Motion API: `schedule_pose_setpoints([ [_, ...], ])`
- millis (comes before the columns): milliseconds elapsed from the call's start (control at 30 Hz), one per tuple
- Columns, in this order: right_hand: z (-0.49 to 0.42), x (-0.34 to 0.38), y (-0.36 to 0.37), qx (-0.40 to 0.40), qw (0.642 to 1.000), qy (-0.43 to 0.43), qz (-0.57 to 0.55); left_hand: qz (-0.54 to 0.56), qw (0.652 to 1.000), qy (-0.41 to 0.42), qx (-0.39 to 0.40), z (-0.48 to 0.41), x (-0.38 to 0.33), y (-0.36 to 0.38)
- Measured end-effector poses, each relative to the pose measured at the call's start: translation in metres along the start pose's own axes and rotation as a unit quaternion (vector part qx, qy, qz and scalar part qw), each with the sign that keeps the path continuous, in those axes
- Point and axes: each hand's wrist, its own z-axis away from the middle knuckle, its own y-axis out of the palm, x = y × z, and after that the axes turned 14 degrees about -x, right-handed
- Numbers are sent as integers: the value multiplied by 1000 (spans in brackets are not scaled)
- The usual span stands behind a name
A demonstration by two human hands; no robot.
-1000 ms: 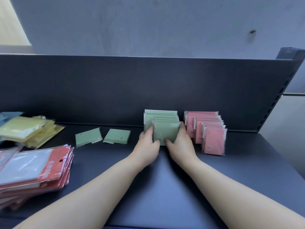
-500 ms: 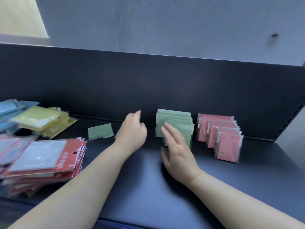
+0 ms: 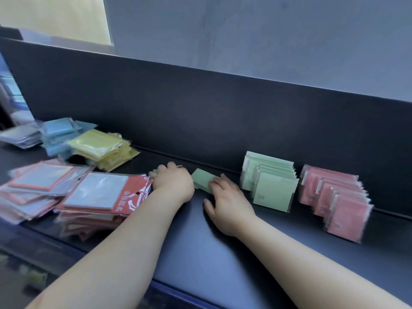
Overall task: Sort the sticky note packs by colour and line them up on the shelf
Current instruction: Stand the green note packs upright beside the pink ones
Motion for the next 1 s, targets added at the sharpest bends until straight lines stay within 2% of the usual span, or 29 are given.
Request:
schedule_pose_setpoints([
  [100, 8, 1, 0, -77, 997, -13, 6, 22, 1000, 8, -18, 2, -2, 0],
  [167, 10, 0, -3, -84, 996, 0, -13, 39, 999, 11, -28, 1, -3, 4],
  [333, 12, 6, -15, -22, 997, 55, -51, 59, 998, 19, 29, 1, -2, 5],
  [500, 20, 4, -47, 116, 985, 121, -32, 76, 995, 50, 37, 6, -5, 1],
  [633, 34, -8, -66, 164, 972, 168, -21, 101, 990, 83, 58, 12, -15, -2],
  [767, 49, -22, -72, 114, 966, 227, -51, 173, 979, 84, 70, 18, -25, -2],
  [1000, 66, -46, -69, -80, 952, 282, -90, 272, 958, 78, 47, 27, -40, -3],
])
